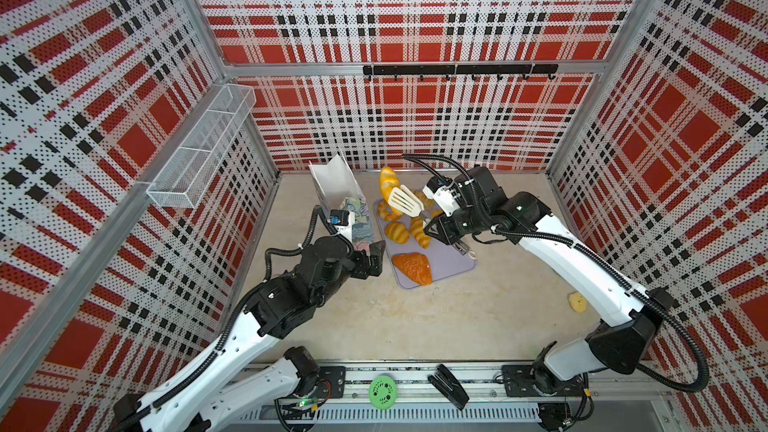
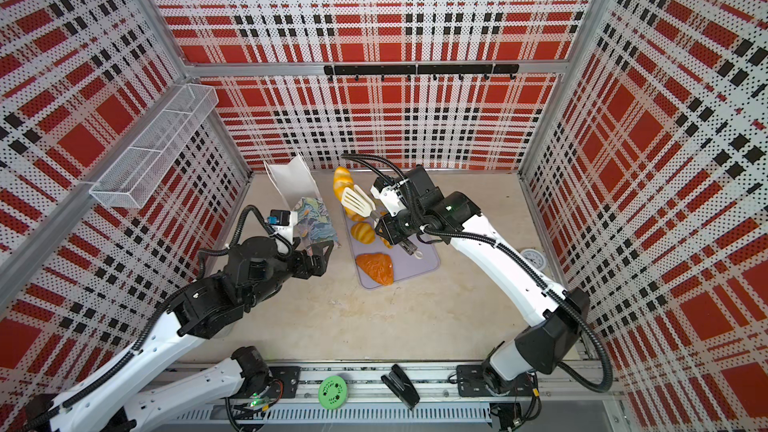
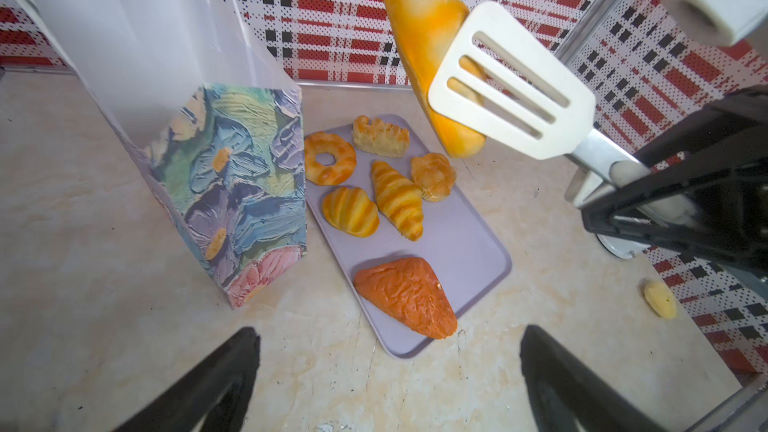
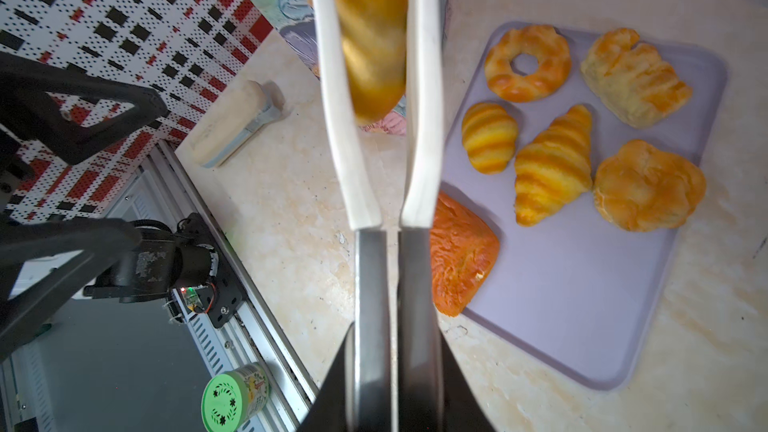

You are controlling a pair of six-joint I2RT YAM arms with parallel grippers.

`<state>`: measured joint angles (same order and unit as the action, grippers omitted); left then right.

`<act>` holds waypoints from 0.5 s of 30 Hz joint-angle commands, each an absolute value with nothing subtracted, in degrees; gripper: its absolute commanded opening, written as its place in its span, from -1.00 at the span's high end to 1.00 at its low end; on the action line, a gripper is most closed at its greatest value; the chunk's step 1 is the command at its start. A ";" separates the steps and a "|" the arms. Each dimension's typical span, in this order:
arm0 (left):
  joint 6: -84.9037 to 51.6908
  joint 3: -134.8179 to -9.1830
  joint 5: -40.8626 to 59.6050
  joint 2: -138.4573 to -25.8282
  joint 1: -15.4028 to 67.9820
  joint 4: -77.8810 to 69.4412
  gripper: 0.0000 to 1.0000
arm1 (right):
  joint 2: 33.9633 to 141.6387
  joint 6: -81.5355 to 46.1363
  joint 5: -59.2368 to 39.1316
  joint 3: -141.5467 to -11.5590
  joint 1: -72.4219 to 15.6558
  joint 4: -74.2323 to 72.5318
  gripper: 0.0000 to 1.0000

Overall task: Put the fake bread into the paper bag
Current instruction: 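Carry the bun over the floral bag while the left gripper moves beside the bag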

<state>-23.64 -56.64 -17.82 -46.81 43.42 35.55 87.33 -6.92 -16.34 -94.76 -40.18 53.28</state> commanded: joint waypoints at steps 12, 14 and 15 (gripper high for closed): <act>-20.30 -62.09 -10.20 -44.04 29.85 41.92 -0.99 | 94.48 -5.42 -17.36 -106.66 -45.01 42.51 0.50; -20.30 -62.38 -8.41 -44.06 27.04 42.34 -0.99 | 95.80 -4.58 -16.64 -108.42 -45.88 42.03 0.50; -20.45 -62.53 -7.54 -44.03 25.53 42.55 -0.99 | 96.58 -4.23 -16.41 -109.25 -46.28 41.76 0.49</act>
<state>-21.12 -60.51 -10.74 -44.51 28.53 40.86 95.15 -6.52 -16.82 -105.71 -45.19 47.35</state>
